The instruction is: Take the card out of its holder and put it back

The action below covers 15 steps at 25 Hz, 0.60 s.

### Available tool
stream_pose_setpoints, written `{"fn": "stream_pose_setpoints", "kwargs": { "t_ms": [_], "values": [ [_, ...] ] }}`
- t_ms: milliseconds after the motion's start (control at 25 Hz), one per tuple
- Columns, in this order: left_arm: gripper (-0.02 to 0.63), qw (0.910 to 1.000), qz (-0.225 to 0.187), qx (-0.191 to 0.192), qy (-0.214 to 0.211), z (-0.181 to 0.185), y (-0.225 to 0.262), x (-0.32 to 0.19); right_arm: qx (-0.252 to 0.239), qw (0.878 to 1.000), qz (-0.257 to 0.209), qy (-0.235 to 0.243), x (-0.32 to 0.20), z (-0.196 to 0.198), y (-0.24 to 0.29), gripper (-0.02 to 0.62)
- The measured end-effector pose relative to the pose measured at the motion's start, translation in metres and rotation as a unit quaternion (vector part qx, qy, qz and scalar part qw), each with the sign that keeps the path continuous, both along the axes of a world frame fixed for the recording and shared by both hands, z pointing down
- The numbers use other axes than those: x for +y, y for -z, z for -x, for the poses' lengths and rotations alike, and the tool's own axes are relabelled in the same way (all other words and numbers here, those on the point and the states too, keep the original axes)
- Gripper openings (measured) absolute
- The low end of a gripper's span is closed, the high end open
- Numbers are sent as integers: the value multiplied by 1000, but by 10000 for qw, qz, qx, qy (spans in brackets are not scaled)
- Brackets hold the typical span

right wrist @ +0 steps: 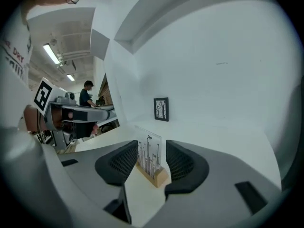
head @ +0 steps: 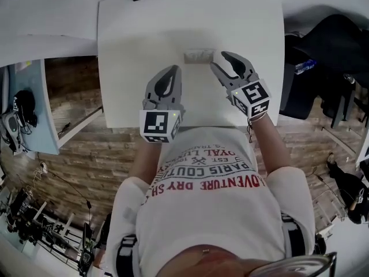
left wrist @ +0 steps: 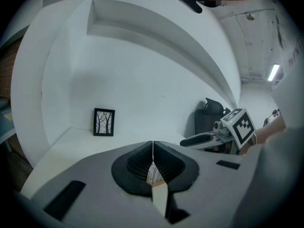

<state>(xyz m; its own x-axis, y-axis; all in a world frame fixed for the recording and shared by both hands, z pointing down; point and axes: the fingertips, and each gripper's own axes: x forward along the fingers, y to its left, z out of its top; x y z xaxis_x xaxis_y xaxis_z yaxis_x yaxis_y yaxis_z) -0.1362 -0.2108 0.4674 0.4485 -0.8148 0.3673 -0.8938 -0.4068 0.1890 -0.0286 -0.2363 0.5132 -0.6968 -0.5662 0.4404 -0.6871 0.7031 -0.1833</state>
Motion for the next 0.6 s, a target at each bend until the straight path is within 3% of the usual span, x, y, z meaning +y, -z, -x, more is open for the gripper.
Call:
{"fn": "stream_pose_setpoints", "kwargs": {
  "t_ms": [280,480,600],
  "values": [
    [25,9997,219,37,81,1,-22,-11,-39,9957,225,901,-18,13,-27,195],
    [25,9991,411,-17,102,0,-35,-12,253,9792,-22,2011,-17,29,-33,193],
    [25,9987,488,3,143,2,-40,-14,337,9696,-49,2422,-17,37,-36,193]
  ]
}}
